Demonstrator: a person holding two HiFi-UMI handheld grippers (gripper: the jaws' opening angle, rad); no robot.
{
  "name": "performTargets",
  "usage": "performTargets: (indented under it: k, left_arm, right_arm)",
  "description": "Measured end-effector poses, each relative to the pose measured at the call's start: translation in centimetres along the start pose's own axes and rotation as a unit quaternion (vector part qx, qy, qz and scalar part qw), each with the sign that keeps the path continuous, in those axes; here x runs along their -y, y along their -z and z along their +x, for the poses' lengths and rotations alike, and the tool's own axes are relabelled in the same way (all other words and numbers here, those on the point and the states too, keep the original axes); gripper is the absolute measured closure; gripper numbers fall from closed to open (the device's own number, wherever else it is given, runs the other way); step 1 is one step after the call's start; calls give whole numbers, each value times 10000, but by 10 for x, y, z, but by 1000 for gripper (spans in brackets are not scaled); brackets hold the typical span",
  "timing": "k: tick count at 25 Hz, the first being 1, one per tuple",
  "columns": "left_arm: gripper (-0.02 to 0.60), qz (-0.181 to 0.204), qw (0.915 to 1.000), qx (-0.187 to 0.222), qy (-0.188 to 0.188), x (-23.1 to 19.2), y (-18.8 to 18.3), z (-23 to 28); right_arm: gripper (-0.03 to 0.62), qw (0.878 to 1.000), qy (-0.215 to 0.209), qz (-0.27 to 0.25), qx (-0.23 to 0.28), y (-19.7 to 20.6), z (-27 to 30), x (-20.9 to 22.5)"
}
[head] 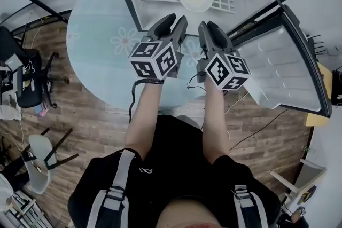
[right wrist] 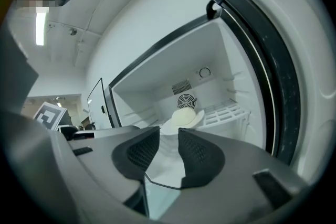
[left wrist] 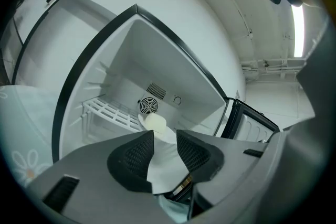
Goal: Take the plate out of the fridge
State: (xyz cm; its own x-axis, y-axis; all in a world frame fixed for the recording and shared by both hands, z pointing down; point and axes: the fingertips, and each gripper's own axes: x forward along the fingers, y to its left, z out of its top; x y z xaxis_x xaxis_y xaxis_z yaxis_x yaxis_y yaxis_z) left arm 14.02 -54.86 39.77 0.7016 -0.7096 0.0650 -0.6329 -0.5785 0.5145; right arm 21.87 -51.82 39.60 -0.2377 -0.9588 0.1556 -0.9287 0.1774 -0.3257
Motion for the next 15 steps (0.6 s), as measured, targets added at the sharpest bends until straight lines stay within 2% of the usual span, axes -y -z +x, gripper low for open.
performTargets:
  k: [4, 6, 7, 10, 15]
  left_arm:
    - [456, -261, 9997, 4, 38, -3, -3, 16]
    - [456, -319, 9995, 59, -65, -6, -9, 23]
    - [456, -336, 9993, 85, -154, -10, -11, 27]
    - [436, -457, 9984, 35, -324, -19, -12, 39]
    - [428, -964, 9951, -71, -181, -25, -2, 54]
  right_arm:
    - [477, 9993, 84, 363, 16, -2, 14, 13]
    - [404, 9985, 59, 550, 35, -5, 21, 17]
    - [396, 9979, 60, 651, 43, -6, 26, 20]
    - [396, 9961, 156, 864, 69, -8, 38, 31]
    - [396, 9919, 136, 1263, 63, -1, 53, 39]
